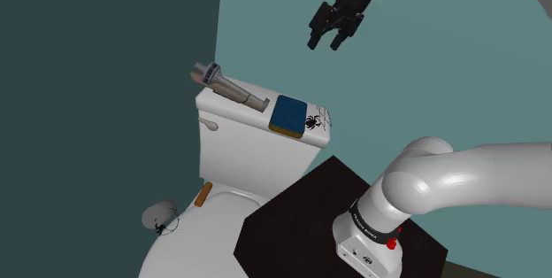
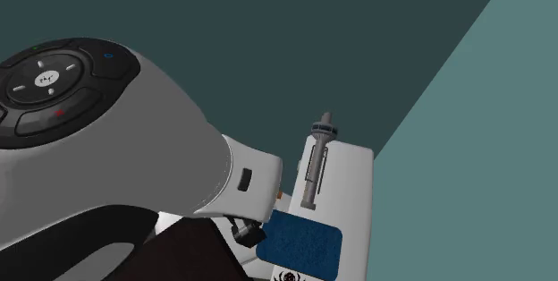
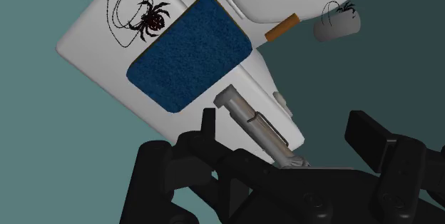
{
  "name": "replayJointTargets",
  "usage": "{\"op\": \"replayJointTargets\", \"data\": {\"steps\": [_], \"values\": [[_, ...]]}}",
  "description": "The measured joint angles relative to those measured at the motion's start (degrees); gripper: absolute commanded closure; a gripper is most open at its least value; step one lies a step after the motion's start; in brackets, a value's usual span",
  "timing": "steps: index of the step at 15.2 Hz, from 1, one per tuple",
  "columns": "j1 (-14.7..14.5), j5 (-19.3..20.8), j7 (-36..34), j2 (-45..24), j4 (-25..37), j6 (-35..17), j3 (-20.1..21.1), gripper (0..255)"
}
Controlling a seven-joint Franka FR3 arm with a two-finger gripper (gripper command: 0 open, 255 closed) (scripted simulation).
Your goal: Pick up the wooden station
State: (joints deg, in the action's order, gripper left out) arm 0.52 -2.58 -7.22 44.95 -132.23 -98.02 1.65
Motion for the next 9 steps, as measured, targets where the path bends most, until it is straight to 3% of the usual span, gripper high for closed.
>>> {"op": "replayJointTargets", "data": {"steps": [3, 9], "values": [[-0.48, 0.14, 1.74, -1.61, -0.49, -2.12, -0.52, 0], [-2.68, 0.44, 10.32, -11.28, -1.25, -12.72, -3.03, 0]]}}
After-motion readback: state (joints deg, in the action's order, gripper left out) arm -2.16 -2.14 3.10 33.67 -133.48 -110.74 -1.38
